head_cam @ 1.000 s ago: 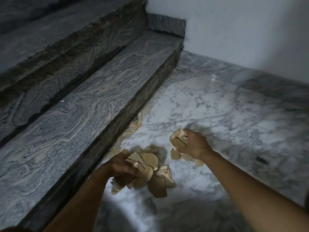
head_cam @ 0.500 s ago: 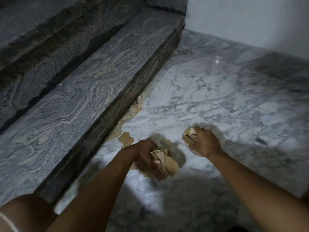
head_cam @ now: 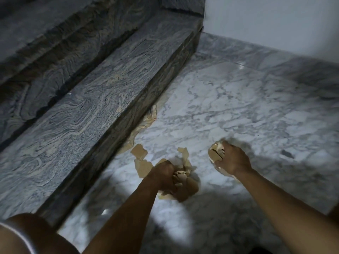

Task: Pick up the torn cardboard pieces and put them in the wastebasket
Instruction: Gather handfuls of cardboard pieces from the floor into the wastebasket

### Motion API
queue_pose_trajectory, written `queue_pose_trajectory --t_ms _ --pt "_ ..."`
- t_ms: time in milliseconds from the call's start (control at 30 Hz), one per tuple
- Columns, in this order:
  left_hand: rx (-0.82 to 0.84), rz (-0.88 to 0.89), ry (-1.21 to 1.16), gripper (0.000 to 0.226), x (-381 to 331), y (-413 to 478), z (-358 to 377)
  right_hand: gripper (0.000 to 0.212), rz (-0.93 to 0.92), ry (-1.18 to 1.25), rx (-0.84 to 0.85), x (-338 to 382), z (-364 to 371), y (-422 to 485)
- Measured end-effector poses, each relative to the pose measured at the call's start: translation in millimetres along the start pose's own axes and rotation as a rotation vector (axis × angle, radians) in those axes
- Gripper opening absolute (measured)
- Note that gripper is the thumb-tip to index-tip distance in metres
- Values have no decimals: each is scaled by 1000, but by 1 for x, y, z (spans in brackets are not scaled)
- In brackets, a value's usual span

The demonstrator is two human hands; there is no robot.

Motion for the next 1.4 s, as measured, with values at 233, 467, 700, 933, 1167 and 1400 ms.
queue_pose_trajectory --t_ms 233,467,700,933,1167,1400 --pt "-57 -13 -555 56 24 -27 -42 76 16 380 183 19 -17 8" --pt "-115 -224 -669 34 99 -76 -97 105 -39 363 402 86 6 2" --pt "-37 -279 -414 45 132 -70 -58 92 -82 7 362 141 88 -38" --pt "10 -217 -341 74 113 -43 -20 105 -11 55 366 123 88 -32" --pt "-59 -309 -484 69 139 -61 -62 112 67 204 372 108 19 13" --pt "-132 -468 -433 75 177 -100 -62 108 -189 -7 381 173 83 -6"
Point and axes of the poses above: each hand's wrist, its own y-axis towards the middle knuckle, its own z-axis out of the palm, x = y × z, the point moved 4 cm from there along y, towards the middle knuckle, and after that the axes turned 6 degrees about x, right-handed, at the moved point
